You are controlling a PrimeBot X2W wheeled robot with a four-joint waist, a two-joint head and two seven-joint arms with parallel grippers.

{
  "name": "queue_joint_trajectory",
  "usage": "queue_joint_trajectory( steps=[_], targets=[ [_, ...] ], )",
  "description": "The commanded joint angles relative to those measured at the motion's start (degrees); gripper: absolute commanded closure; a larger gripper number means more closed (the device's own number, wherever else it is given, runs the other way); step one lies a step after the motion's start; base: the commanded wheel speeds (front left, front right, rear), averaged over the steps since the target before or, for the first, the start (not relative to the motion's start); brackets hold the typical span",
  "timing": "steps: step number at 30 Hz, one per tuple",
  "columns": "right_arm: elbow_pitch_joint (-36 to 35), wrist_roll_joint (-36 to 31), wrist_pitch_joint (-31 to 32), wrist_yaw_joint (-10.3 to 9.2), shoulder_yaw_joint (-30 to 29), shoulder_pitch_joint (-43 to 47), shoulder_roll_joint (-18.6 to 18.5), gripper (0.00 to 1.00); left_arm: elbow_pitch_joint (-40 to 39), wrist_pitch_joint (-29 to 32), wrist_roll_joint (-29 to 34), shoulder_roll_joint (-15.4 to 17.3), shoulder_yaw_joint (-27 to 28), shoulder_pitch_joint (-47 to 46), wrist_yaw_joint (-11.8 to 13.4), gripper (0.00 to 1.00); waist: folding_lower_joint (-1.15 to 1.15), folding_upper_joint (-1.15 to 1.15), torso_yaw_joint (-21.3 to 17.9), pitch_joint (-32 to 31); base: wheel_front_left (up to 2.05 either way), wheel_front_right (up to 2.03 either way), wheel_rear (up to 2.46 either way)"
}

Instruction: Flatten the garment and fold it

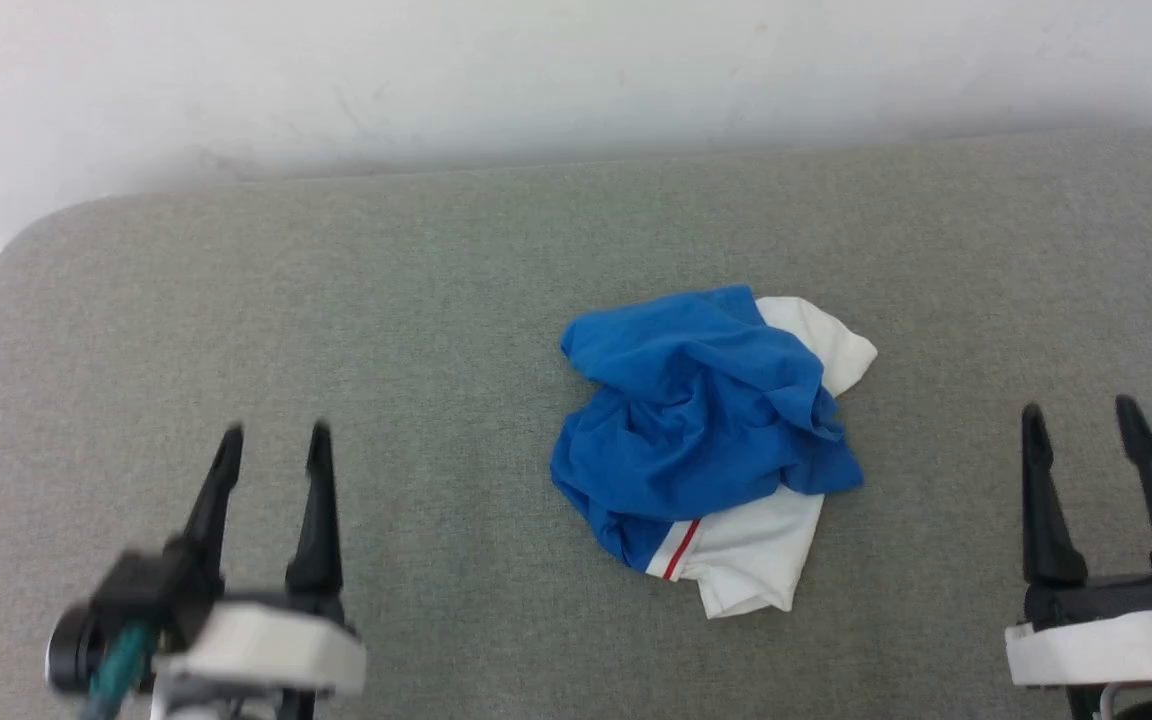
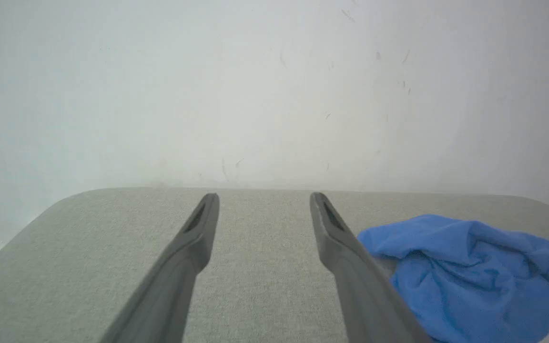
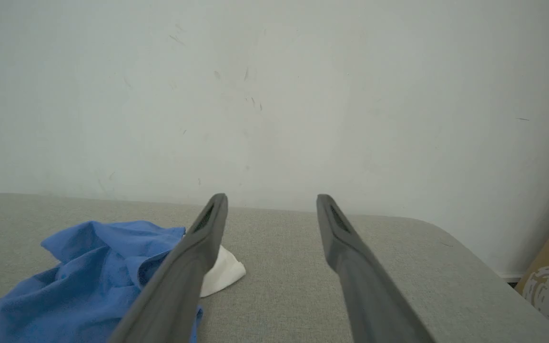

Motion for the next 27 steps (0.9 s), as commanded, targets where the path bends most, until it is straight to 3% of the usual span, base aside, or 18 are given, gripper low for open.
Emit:
queue_joint_trajectory(
  steps=[1,6,15,21,27],
  targets=[
    [0.45,0.57,0.03,-0.05,-0.01,0.85,0.08,0.0,-1.42,-0.25,2.0,-1.24,1.51,3.06,0.23,0.0,0.01,0.01,0.31,-0.3,0.0,0.0,0.0],
    [2.32,1.61,-0.15,-0.05,0.22,2.68,0.08,0.0,-5.66,-0.26,9.33,-5.73,7.21,10.79,-1.21,0.0,0.01,0.01,1.25,-0.9,0.0,0.0,0.0],
    [4.02,5.69,2.19,-0.05,0.98,-1.4,0.08,0.0,-6.45,-0.26,14.03,-12.93,12.47,12.67,-8.27,0.0,0.01,0.01,2.81,0.37,0.0,0.0,0.0],
    [2.64,4.44,13.72,-0.05,1.51,-12.39,-0.09,0.0,-5.75,-0.27,17.16,-14.91,14.33,11.37,-11.88,0.0,0.01,0.01,3.27,3.64,0.0,0.0,0.0],
    [4.62,6.48,28.96,-0.05,2.41,-22.83,-4.63,0.0,-4.29,-0.27,18.5,-17.51,14.93,9.07,-15.62,0.0,0.01,0.01,4.99,7.9,0.0,0.0,0.0]
  ],
)
